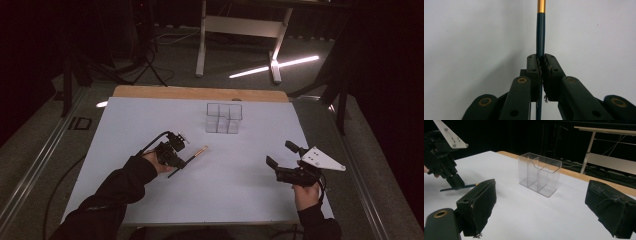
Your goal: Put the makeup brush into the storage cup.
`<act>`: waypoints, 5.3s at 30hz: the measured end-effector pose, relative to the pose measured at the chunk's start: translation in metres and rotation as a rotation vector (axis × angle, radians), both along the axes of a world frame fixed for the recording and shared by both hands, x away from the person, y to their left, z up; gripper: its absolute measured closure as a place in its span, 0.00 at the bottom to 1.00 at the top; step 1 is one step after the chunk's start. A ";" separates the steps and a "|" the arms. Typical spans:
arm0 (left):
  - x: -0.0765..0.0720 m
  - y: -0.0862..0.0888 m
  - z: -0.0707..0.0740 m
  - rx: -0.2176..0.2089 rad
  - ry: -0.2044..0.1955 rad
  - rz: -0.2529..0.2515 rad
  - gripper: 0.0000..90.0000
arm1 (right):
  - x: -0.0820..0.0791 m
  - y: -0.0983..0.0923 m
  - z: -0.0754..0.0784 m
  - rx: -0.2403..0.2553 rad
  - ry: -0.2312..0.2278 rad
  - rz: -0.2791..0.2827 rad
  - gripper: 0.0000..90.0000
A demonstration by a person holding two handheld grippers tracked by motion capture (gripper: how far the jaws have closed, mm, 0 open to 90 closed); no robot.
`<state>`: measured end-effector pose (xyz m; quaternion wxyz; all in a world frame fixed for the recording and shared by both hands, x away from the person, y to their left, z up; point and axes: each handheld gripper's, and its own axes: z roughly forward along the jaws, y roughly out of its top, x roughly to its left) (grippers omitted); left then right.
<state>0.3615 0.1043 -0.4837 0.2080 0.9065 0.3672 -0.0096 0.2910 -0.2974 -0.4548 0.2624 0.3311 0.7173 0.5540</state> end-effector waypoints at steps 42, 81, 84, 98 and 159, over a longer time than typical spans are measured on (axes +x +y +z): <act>-0.027 0.026 0.015 -0.410 -0.187 0.089 0.93 | 0.001 0.010 0.000 -0.016 0.019 0.031 0.11; -0.028 0.015 0.001 -0.716 -0.367 0.078 0.93 | 0.033 0.059 0.035 0.071 0.210 0.138 0.12; -0.028 0.013 -0.001 -0.748 -0.382 0.066 0.93 | 0.037 0.065 0.035 0.089 0.216 0.158 0.14; -0.024 0.006 -0.010 -0.847 -0.395 0.060 0.93 | 0.050 0.087 0.035 0.110 0.205 0.368 0.28; -0.033 -0.014 0.023 -0.754 -0.407 -0.024 0.47 | 0.077 0.128 0.044 0.176 0.319 0.475 0.94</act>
